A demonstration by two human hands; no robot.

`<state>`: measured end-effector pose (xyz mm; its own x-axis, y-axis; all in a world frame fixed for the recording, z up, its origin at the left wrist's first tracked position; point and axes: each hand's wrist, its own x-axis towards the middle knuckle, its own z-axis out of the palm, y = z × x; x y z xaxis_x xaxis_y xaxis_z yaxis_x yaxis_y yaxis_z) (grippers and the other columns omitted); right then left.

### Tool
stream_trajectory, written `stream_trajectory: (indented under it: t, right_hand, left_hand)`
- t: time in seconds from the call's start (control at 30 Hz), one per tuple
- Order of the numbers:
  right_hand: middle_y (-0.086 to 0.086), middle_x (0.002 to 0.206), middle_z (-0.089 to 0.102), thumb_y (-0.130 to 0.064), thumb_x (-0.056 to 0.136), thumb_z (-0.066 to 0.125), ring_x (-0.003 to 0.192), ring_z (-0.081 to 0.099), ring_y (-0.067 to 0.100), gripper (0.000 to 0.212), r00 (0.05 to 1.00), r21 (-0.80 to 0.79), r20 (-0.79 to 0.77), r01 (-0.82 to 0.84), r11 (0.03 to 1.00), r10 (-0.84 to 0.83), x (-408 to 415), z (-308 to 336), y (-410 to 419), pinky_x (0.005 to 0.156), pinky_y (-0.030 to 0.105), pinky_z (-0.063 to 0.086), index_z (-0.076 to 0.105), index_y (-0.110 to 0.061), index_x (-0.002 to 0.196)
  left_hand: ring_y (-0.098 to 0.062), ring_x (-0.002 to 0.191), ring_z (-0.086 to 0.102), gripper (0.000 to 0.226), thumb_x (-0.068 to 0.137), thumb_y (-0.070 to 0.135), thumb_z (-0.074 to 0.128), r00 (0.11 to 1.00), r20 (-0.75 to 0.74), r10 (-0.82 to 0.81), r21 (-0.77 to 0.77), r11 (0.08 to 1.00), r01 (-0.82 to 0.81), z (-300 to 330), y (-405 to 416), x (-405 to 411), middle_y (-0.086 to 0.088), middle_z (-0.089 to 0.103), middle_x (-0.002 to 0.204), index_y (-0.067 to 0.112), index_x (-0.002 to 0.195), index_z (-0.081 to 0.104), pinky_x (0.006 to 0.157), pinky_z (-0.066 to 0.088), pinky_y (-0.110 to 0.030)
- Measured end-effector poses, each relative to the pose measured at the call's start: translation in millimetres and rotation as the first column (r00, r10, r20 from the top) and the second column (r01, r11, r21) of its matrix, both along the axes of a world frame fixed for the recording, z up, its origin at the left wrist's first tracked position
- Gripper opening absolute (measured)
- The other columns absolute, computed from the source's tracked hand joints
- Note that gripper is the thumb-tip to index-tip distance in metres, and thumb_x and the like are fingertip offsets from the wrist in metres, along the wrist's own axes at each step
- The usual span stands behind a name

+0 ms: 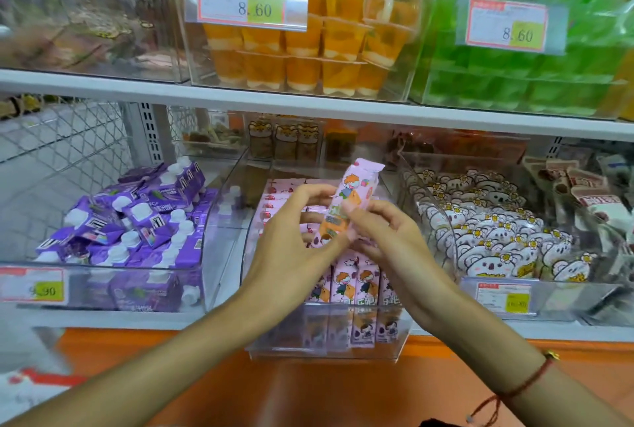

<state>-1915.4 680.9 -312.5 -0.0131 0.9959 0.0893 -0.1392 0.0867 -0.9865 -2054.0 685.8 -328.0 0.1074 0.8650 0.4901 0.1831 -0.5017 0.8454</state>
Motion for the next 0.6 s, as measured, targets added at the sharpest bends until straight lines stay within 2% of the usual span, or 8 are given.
stream_trajectory:
  t: [0.13,0.2,0.27,0.33,0.37,0.47,0.53,0.6]
  right_hand:
    - [-0.006,0.107,0.072,-0.026,0.096,0.05,0.092,0.066,0.0,0.025,0.994,0.038,-0.006,-0.113,0.993,0.113,9.8,6.5,0.9,0.072,0.012,0.05,0.064,-0.018,0.116]
    - [-0.006,0.111,0.071,-0.023,0.097,0.051,0.101,0.065,0.001,0.026,0.993,0.051,0.04,-0.112,0.992,0.11,11.3,4.0,0.6,0.079,0.015,0.052,0.064,-0.017,0.119]
    - [-0.001,0.106,0.073,-0.021,0.093,0.058,0.099,0.067,0.007,0.025,0.999,0.056,0.031,-0.043,0.998,0.041,10.8,0.9,0.2,0.083,0.022,0.055,0.064,-0.015,0.116]
    - [0.004,0.099,0.073,-0.019,0.089,0.065,0.091,0.07,0.012,0.021,0.999,0.071,0.017,0.044,0.996,-0.046,9.6,-1.3,0.3,0.079,0.025,0.058,0.066,-0.012,0.109]
    - [0.005,0.096,0.073,-0.019,0.086,0.067,0.088,0.07,0.012,0.021,0.997,0.086,0.024,0.071,0.994,-0.073,9.3,-1.7,0.0,0.077,0.025,0.058,0.066,-0.011,0.106]
    - [-0.001,0.095,0.073,-0.026,0.083,0.07,0.088,0.07,0.01,0.025,0.992,0.124,0.098,0.069,0.99,-0.081,8.8,-0.2,-0.3,0.075,0.021,0.056,0.066,-0.015,0.105]
    - [-0.003,0.102,0.071,-0.032,0.086,0.065,0.097,0.067,0.012,0.026,0.984,0.09,0.17,0.04,0.995,-0.055,11.5,1.4,0.7,0.085,0.027,0.054,0.067,-0.019,0.108]
    - [0.002,0.108,0.071,-0.033,0.091,0.06,0.101,0.066,0.021,0.025,0.982,0.033,0.188,0.001,0.999,-0.007,15.0,2.2,1.2,0.091,0.033,0.051,0.068,-0.019,0.109]
  left_hand:
    - [0.011,0.098,0.058,0.035,0.086,0.027,0.069,0.999,-0.017,-0.042,-0.025,0.999,0.042,-1.8,1.1,-0.5,0.031,0.061,0.108,0.045,0.108,0.05,0.078,0.045,-0.007]
    - [0.012,0.107,0.054,0.028,0.09,0.026,0.064,0.993,-0.112,-0.027,0.0,1.0,0.027,-4.0,-0.1,-0.6,0.032,0.059,0.113,0.042,0.109,0.053,0.09,0.045,-0.015]
    - [0.008,0.116,0.049,0.03,0.089,0.027,0.065,0.979,-0.197,0.056,0.085,0.996,-0.04,-5.2,0.6,-2.1,0.027,0.057,0.12,0.039,0.115,0.056,0.098,0.041,-0.019]
    - [0.005,0.115,0.049,0.038,0.083,0.031,0.07,0.954,-0.264,0.145,0.188,0.977,-0.096,-3.4,0.7,-2.8,0.024,0.054,0.122,0.035,0.119,0.056,0.094,0.04,-0.015]
    - [0.005,0.11,0.051,0.041,0.081,0.034,0.072,0.952,-0.267,0.152,0.193,0.976,-0.101,-1.7,-0.2,-2.6,0.024,0.055,0.118,0.036,0.119,0.056,0.089,0.042,-0.013]
    - [0.003,0.091,0.061,0.039,0.08,0.032,0.075,0.984,-0.165,0.068,0.058,0.997,-0.059,2.4,-2.6,-1.2,0.023,0.063,0.105,0.038,0.114,0.057,0.073,0.051,-0.012]
    - [0.0,0.086,0.067,0.035,0.081,0.028,0.074,1.0,-0.004,-0.006,-0.151,0.989,0.005,6.5,-1.9,-1.1,0.016,0.068,0.104,0.034,0.112,0.061,0.072,0.055,-0.017]
    - [-0.004,0.084,0.071,0.03,0.084,0.029,0.07,0.971,0.221,-0.086,-0.403,0.899,0.171,11.7,-1.3,-1.9,0.005,0.073,0.103,0.024,0.114,0.066,0.067,0.057,-0.018]
